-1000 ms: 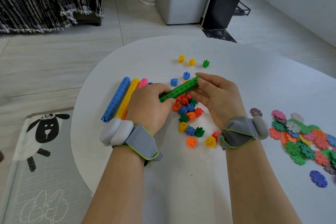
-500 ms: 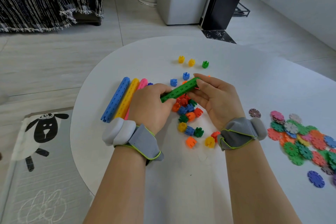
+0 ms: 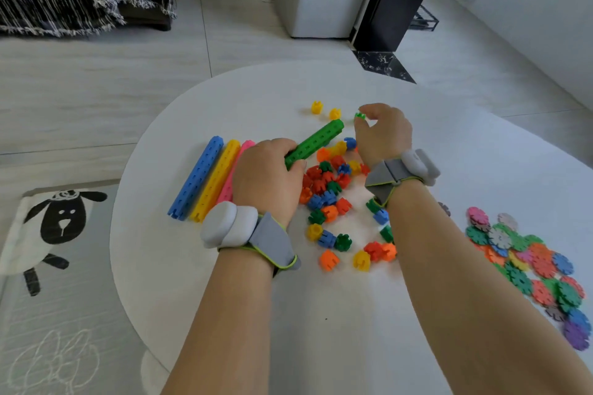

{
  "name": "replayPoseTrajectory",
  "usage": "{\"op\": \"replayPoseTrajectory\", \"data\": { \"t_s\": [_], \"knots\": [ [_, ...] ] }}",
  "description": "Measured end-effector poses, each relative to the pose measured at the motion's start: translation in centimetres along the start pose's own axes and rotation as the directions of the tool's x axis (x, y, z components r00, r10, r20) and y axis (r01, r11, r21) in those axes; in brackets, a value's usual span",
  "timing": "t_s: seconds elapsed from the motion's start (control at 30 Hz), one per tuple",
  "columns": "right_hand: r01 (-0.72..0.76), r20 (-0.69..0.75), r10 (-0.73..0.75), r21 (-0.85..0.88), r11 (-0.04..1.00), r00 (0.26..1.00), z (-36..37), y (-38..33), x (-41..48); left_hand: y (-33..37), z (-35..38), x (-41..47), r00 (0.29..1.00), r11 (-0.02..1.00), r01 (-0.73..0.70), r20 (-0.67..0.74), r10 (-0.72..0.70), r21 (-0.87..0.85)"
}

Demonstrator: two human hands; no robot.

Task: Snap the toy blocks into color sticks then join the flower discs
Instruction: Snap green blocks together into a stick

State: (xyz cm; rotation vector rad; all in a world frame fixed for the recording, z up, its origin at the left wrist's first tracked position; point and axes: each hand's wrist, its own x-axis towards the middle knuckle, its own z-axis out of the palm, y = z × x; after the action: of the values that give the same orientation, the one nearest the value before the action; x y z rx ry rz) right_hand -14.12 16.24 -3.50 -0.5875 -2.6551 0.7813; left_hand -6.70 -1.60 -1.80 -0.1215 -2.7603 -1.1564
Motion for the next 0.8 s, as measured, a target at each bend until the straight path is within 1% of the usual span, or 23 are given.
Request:
{"op": "replayPoseTrajectory", "data": {
  "t_s": [0.1,0.17,0.23,0.3,0.33,0.43,0.5,0.57,0.6,0.7,0.73,0.8],
  "knots": [
    [-0.052,0.166,0.100,-0.274,0.960,0.981,0.8,-0.3,2.7,0.0,0.5,0.6,1.000,1.000,0.008,-0.002,-0.008,-0.005],
    [-0.002,0.255,0.123,-0.429,0.903,0.959,1.1,-0.7,3.8,-0.1,0.8,0.9,1.000,1.000,0.007,-0.004,-0.007,-0.003],
    [0.085,0.331,0.097,-0.493,0.866,0.939,1.1,-0.9,4.5,0.0,1.0,1.0,1.000,1.000,0.002,-0.001,-0.002,-0.013],
    [0.114,0.381,0.106,-0.512,0.852,0.918,0.7,-1.2,4.8,0.0,1.1,1.0,1.000,1.000,-0.005,0.008,0.005,-0.009],
    [0.115,0.382,0.100,-0.499,0.859,0.919,0.5,-1.1,4.7,0.1,1.0,1.0,1.000,1.000,-0.008,0.012,0.008,-0.007],
    [0.140,0.304,-0.024,-0.368,0.919,0.952,0.3,-0.6,3.8,0.2,0.7,0.8,1.000,1.000,-0.010,0.017,0.010,-0.011],
    [0.164,0.277,-0.063,-0.361,0.918,0.959,-0.1,-0.3,3.2,0.2,0.5,0.6,1.000,1.000,-0.011,0.018,0.012,-0.015],
    [0.172,0.304,-0.050,-0.387,0.906,0.951,-0.5,-0.1,2.8,0.3,0.5,0.4,1.000,1.000,-0.011,0.025,0.012,-0.021],
    [0.165,0.295,-0.047,-0.390,0.906,0.954,-0.7,0.0,2.5,0.4,0.4,0.3,1.000,1.000,-0.009,0.027,0.009,-0.021],
    [0.115,0.217,-0.045,-0.326,0.938,0.975,-0.6,0.7,1.9,0.5,0.3,0.1,1.000,1.000,-0.002,0.026,0.002,-0.023],
    [0.082,0.197,-0.019,-0.321,0.943,0.980,-0.5,1.0,1.9,0.6,0.2,0.0,1.000,1.000,-0.002,0.028,0.003,-0.027],
    [0.034,0.236,0.063,-0.387,0.921,0.970,-0.5,1.1,1.8,0.8,0.2,-0.1,1.000,1.000,-0.004,0.031,0.005,-0.029]
  ]
}}
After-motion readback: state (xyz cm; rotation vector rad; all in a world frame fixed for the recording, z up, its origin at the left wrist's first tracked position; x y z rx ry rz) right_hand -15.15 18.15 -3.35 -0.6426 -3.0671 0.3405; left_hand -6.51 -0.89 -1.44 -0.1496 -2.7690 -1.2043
